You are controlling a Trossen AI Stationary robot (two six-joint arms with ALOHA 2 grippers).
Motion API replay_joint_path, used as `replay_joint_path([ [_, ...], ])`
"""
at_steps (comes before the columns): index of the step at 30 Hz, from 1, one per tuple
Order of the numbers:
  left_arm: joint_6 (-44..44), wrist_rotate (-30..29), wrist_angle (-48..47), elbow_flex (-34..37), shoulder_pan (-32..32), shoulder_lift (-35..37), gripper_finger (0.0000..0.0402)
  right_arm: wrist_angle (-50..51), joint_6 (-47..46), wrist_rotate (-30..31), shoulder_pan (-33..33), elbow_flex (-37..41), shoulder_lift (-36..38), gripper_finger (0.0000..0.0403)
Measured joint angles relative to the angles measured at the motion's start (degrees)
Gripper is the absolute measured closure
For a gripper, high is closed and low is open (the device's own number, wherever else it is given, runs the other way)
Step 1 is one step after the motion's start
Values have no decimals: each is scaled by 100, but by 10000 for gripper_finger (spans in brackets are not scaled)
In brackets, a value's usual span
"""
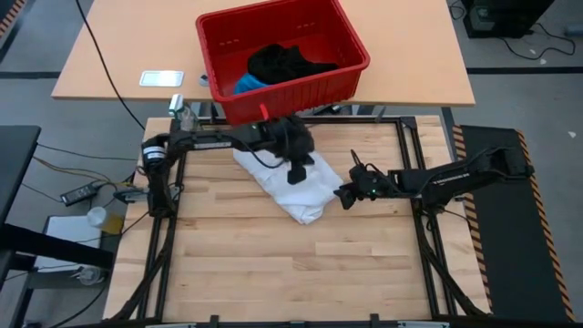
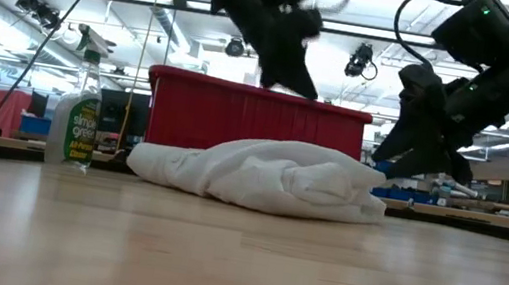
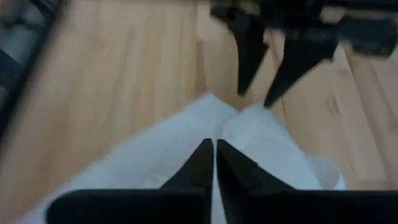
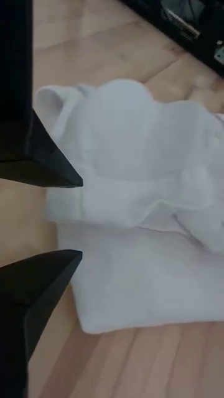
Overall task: Fold laundry
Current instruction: Fold the white polo shirt
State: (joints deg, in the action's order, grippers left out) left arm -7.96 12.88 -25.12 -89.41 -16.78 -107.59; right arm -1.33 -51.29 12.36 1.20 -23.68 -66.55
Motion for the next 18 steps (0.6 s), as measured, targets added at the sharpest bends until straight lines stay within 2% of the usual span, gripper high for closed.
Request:
replay_joint_path([
  [3, 352, -10, 322, 7, 60, -394, 318, 54, -93, -122, -95, -78, 26, 225],
  [6, 777, -298, 820, 5, 66, -700, 254, 52, -149, -147, -251, -181, 72, 232],
  [10, 639, -157, 1166, 5, 39, -989, 198, 51, -393, 8, -478, -284, 79, 243],
  [15, 323, 882, 854, 5, -53, -1224, 205, 93, -652, 278, -762, -373, 105, 250],
  [18, 151, 1038, 668, 3, -118, -1295, 227, 160, -727, 405, -917, -428, 134, 252],
])
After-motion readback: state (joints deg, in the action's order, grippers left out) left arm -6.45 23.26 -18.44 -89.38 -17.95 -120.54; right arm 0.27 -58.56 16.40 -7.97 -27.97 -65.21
